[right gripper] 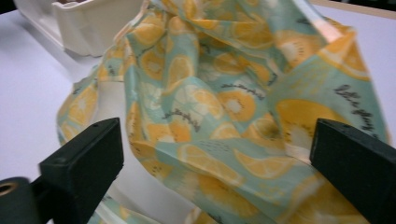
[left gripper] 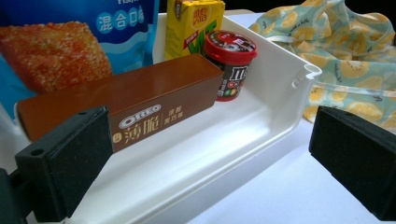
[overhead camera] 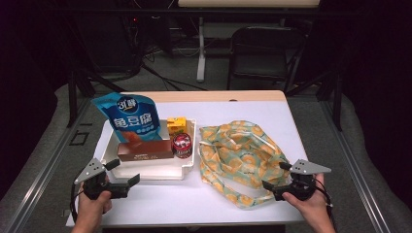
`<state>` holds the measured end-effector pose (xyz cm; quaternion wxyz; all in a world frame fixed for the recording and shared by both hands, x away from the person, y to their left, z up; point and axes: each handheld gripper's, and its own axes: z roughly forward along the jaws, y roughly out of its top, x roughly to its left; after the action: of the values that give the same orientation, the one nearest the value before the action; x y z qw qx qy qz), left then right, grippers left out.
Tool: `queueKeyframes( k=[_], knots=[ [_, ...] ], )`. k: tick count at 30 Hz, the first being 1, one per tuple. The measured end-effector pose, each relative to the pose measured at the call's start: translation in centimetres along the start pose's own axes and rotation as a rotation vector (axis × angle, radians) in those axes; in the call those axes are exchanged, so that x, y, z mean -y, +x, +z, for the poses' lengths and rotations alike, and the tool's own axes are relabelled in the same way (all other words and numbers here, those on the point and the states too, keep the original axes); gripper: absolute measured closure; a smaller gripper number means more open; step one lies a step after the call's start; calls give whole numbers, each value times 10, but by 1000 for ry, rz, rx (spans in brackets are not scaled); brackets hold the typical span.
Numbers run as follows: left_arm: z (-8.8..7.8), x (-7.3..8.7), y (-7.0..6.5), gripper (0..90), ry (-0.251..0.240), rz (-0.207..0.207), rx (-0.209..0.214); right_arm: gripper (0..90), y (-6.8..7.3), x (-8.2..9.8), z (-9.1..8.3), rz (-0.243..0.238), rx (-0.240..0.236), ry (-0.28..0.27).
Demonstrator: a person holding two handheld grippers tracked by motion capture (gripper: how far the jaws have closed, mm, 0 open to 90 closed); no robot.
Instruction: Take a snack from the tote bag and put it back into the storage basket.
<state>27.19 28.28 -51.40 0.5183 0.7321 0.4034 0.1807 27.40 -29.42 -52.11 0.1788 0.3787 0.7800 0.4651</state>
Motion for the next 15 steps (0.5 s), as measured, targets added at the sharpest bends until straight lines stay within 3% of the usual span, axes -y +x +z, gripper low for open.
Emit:
queueKeyframes(
  k=[2,7,11,15],
  knots=[
    [-5,3,2,0,3,3,1,0,-3,2,-3,14,20,-11],
    [-17,8,12,0,-43,-15,4,0,-13,7,-12,38,63,-30],
    [-16,9,12,0,-29,-8,-18,0,-19,11,-15,65,92,-44],
    [-15,9,10,0,-23,10,-32,0,-20,12,-15,62,103,-39]
  ],
)
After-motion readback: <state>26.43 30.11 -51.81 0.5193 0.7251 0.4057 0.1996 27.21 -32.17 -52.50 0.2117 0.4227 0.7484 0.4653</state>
